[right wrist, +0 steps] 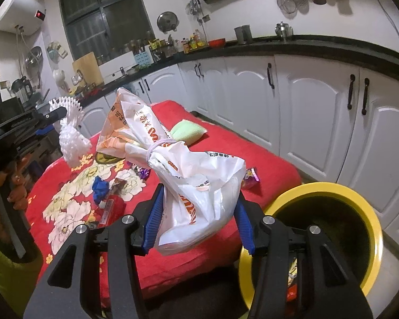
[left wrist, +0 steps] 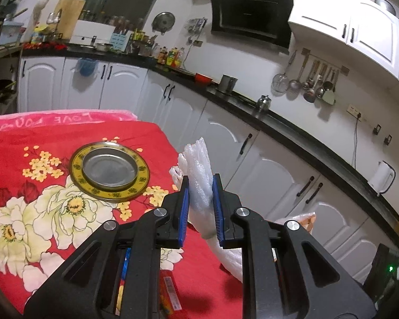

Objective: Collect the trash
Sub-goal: 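Carry the white plastic bag and foam net over the bin with both tools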

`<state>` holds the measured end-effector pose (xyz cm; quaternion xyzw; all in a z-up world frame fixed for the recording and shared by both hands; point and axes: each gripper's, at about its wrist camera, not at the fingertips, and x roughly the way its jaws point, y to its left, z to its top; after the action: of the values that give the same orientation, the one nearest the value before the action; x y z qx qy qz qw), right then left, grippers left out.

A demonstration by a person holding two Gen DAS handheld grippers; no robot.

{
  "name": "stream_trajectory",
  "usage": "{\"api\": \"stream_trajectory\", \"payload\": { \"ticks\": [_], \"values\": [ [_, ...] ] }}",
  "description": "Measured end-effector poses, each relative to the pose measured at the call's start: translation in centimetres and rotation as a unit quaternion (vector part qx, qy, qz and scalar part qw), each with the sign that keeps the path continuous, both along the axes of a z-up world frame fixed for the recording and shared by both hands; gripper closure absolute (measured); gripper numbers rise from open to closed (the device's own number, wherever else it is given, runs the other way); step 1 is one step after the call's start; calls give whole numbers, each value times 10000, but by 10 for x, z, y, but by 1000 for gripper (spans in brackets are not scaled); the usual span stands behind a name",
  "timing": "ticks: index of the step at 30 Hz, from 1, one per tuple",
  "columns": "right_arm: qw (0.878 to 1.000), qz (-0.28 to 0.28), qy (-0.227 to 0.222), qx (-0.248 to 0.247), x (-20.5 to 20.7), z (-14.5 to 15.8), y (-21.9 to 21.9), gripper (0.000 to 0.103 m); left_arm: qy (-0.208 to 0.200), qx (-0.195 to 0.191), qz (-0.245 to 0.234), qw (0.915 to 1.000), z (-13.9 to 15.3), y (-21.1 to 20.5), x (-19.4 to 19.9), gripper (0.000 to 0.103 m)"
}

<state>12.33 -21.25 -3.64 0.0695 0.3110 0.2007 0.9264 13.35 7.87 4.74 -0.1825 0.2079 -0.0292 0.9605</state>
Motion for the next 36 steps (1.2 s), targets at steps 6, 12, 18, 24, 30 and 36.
{"api": "stream_trajectory", "payload": {
  "ticks": [6,12,18,24,30,36],
  "values": [
    [9997,-230,-105,-36,-9,4,-19,55,-35,111,-214,9997,2,-18,-6,92],
    [9986,-494,-191,-44,-17,7,-41,55,-26,259,-484,9985,0,-44,-11,92],
    [9972,-697,-263,-25,-20,10,-57,55,20,429,-772,9961,-7,-72,-14,92],
    [9958,-855,-318,-28,-23,12,-72,55,76,535,-1043,9931,-15,-97,-16,92],
    [9941,-1042,-318,-6,-26,11,-89,55,102,652,-1288,9895,-20,-122,-15,92],
    [9916,-1255,-297,41,-27,8,-108,55,157,769,-1532,9851,-26,-148,-13,92]
  ]
}}
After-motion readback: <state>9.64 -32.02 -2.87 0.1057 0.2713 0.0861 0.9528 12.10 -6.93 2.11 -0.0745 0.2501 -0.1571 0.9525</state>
